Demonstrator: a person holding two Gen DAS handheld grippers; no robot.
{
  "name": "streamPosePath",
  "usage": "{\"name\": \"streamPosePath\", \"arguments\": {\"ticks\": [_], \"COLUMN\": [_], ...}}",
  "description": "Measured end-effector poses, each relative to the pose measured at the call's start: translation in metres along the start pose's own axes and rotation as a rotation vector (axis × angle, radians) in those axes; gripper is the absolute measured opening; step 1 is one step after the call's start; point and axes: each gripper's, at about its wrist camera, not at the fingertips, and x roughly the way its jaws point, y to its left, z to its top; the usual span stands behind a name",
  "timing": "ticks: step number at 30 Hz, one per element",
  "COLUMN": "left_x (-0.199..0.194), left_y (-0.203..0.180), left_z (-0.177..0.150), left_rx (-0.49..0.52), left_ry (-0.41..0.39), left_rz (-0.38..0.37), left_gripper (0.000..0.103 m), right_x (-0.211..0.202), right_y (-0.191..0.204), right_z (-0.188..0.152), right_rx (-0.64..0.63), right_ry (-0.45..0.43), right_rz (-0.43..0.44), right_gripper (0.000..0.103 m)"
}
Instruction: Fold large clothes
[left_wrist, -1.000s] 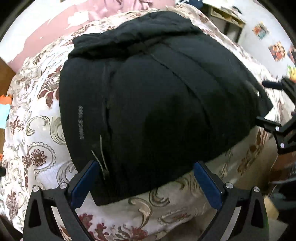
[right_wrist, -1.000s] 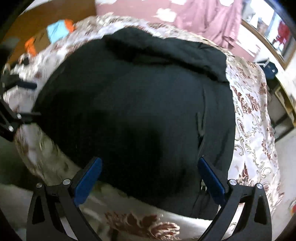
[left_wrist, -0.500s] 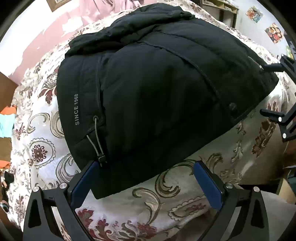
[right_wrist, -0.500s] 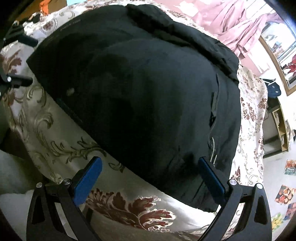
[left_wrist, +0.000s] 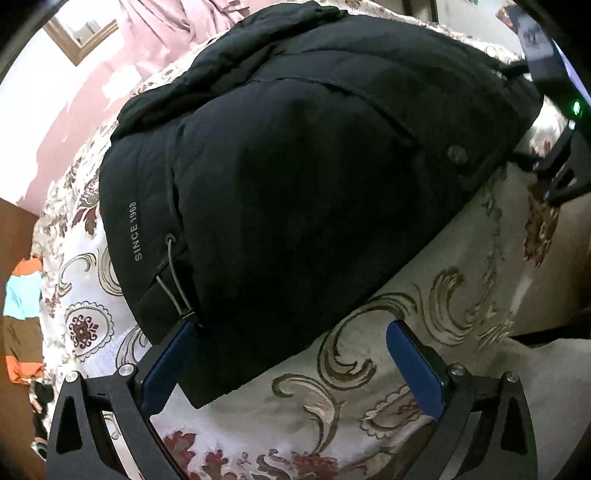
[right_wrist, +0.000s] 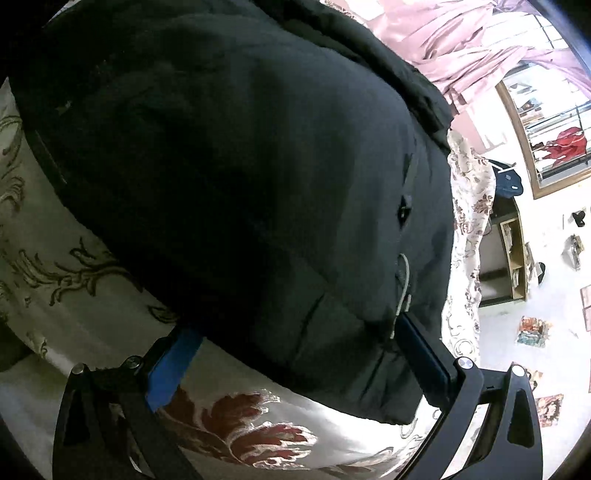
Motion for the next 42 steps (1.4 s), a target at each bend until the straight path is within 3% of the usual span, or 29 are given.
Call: {"name": "streamPosePath", "arguments": {"ticks": [2,9,14,23,26,30,36,42], "left_x": [0.003,-0.011,-0.023,-0.031,-0.029,-0.018,-0.013,-0.031], "left_y": [0.0,0.016,0.017,0.01,0.005,0.01,0.047,0.085], "left_z": [-0.001,0.0,0.0,0.019,0.03,0.044,0.063,0.08], "left_rx": [0.001,-0.048,-0.049,-0.045,-0.012,-0.001,-0.101,-0.175], "left_ry": [-0.001,-0.04,-0.048,-0.046,-0.045,-0.022,-0.018,-0.051], "left_rz": [0.035,0.033,0.024,-0.004,0.025,0.125,0.172,0.171], "left_gripper": [0.103,0.103,0.103,0.103,0.103,0.103,0.103,0.102], "right_x": [-0.005,-0.027,-0.033,-0.017,-0.006,-0.001,0.004,0.007], "right_y": [-0.004,-0.044,-0.074,-0.133,-0.149,-0.163,-0.176,-0.192], "right_z": [0.002,0.02,0.049,0.111,0.132,0.153,0.173,0.176], "right_rx": [0.016,0.078,0.114,0.223,0.265,0.289,0.286,0.298], "right_ry": [-0.018,-0.079,-0.058,0.089,0.109,0.095,0.075,0.063], "right_rz": [0.002,0.064,0.245,0.543,0.626,0.669,0.687,0.687], "right_gripper": [0.101,0.101,0.101,0.101,0.101,0.101,0.101,0.101]}}
